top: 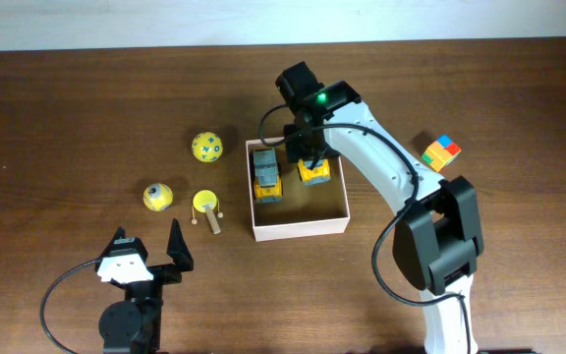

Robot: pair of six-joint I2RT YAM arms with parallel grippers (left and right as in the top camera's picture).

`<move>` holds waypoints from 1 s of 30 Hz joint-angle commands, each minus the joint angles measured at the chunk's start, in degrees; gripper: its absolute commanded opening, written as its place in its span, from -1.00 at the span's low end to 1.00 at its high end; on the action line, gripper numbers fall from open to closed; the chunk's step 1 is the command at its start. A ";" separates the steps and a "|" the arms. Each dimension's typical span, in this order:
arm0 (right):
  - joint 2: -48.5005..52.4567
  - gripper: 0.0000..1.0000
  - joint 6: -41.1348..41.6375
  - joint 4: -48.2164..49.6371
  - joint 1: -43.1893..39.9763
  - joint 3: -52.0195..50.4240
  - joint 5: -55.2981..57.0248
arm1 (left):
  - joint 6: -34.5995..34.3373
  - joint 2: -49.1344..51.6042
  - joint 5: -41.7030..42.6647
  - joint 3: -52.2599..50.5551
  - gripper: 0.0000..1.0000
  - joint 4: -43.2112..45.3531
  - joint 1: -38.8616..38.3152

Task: Pack container
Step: 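Lower the truck into the box beside the first and release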

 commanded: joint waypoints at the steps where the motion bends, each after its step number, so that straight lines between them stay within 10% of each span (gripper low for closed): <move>1: 1.46 0.01 0.92 -0.07 0.37 0.44 1.14 | 0.94 -0.24 0.63 -0.17 0.98 -0.20 0.35; 30: 4.13 0.01 0.92 2.67 0.22 -1.84 3.50 | 0.94 -0.24 0.63 -0.17 0.99 -0.20 0.35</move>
